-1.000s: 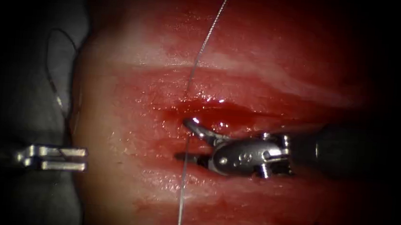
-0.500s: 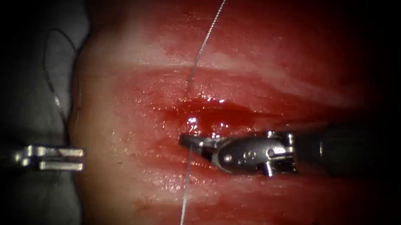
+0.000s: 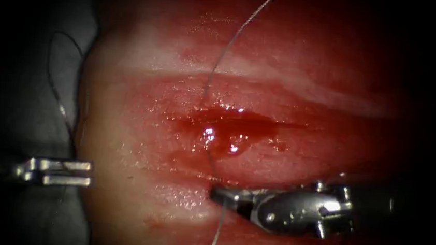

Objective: Wound Closure

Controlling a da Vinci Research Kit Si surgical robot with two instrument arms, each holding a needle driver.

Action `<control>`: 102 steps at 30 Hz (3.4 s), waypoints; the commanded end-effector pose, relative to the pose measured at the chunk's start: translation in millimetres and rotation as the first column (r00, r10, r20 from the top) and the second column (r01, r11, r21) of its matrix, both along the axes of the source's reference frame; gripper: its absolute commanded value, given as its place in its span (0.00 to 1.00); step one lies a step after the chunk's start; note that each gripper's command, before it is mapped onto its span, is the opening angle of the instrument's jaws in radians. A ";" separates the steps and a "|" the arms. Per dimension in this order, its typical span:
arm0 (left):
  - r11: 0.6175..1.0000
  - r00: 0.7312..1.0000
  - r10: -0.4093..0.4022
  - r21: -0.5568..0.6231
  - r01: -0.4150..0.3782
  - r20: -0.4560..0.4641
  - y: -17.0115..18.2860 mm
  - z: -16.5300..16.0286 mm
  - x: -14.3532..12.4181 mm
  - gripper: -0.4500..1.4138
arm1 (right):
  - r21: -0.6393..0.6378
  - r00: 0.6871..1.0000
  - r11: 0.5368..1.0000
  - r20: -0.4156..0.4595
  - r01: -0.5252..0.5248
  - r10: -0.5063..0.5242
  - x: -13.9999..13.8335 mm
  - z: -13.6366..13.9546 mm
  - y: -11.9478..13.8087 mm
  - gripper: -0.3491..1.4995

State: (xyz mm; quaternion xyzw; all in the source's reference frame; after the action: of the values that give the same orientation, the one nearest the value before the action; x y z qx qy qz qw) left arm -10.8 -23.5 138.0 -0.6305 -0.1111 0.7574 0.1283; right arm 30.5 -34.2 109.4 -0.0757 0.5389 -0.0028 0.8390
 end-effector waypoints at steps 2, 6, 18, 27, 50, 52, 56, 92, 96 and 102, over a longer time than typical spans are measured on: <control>1.000 1.000 0.000 0.006 0.000 0.000 -1.1 0.6 -0.6 0.00 | 0.008 1.000 1.000 -0.008 0.014 -0.014 0.6 -3.0 -3.3 0.00; 1.000 1.000 0.000 0.006 0.000 0.000 -1.1 0.6 -0.7 0.00 | 0.008 0.999 0.999 -0.029 0.033 -0.033 1.1 -7.4 -6.1 0.00; 1.000 1.000 0.000 0.006 0.000 0.000 -1.1 0.6 -0.6 0.00 | 0.003 0.996 0.998 -0.061 0.065 -0.065 1.2 -13.0 -10.8 0.00; 1.000 1.000 0.000 0.006 0.000 0.000 -1.1 0.6 -0.6 0.00 | 0.009 0.995 1.000 -0.100 0.026 -0.025 1.5 -15.4 -10.3 0.45; 1.000 1.000 0.000 0.004 0.000 0.000 -1.1 0.7 -0.7 0.00 | 0.030 0.998 0.999 -0.040 -0.046 0.047 2.0 3.6 2.6 0.82; 1.000 1.000 0.000 0.004 0.000 0.000 -1.1 0.7 -0.7 0.00 | 0.021 0.998 0.998 -0.035 -0.055 0.056 2.8 6.0 3.4 0.81; 1.000 1.000 -0.001 0.004 0.001 -0.001 -1.1 0.7 -0.7 0.00 | 0.021 0.998 0.998 -0.024 -0.061 0.061 3.7 8.5 4.2 0.79; 1.000 1.000 -0.002 0.004 0.002 -0.002 -1.2 0.7 -0.9 0.00 | -0.033 1.000 0.999 0.005 0.023 -0.022 1.6 2.7 -1.3 0.00; 1.000 1.000 -0.003 0.004 0.003 -0.002 -1.3 0.7 -0.9 0.00 | -0.037 1.000 0.999 0.004 0.028 -0.028 1.8 0.6 -2.5 0.00; 1.000 1.000 -0.007 0.002 0.007 -0.006 -1.4 0.8 -1.2 0.00 | -0.039 0.999 0.998 -0.009 0.045 -0.045 2.6 -3.5 -4.0 0.00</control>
State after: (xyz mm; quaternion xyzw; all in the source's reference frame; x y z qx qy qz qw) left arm -11.4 -23.8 138.2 -0.6282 -0.1068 0.7595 0.1305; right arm 32.6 -37.1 105.7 -0.0829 0.5432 -0.0322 0.8349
